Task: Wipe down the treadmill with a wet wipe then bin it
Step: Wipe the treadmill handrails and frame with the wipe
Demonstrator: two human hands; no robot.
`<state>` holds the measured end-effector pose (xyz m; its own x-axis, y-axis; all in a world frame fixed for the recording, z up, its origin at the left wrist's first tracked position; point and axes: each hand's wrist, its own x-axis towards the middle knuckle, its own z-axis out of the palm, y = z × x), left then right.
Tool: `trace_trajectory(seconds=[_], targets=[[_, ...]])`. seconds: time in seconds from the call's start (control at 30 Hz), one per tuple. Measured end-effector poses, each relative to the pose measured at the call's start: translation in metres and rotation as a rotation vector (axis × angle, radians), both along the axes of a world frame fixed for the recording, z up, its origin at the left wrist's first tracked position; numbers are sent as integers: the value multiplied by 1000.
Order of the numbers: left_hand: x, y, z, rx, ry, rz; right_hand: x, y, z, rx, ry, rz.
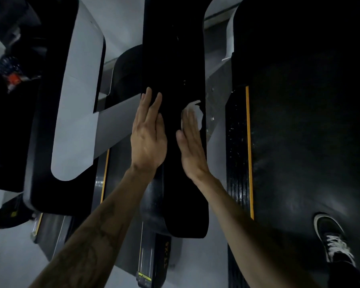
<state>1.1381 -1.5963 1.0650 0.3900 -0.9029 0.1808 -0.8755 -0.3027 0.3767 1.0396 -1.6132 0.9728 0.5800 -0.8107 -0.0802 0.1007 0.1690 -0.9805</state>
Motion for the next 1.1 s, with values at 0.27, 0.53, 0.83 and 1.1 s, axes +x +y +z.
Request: trace_trajectory(seconds=[0.27, 0.53, 0.83, 1.1], targets=[[1, -1, 0, 0, -7, -2, 1, 0, -15, 220, 35, -25], [0, 0, 1, -10, 4, -7, -11, 24, -16, -124, -14, -28], [0, -2, 0, -4, -16, 4, 22, -15, 5, 66, 58, -86], [1, -1, -1, -14, -27, 0, -8, 17, -17, -103, 25, -26]])
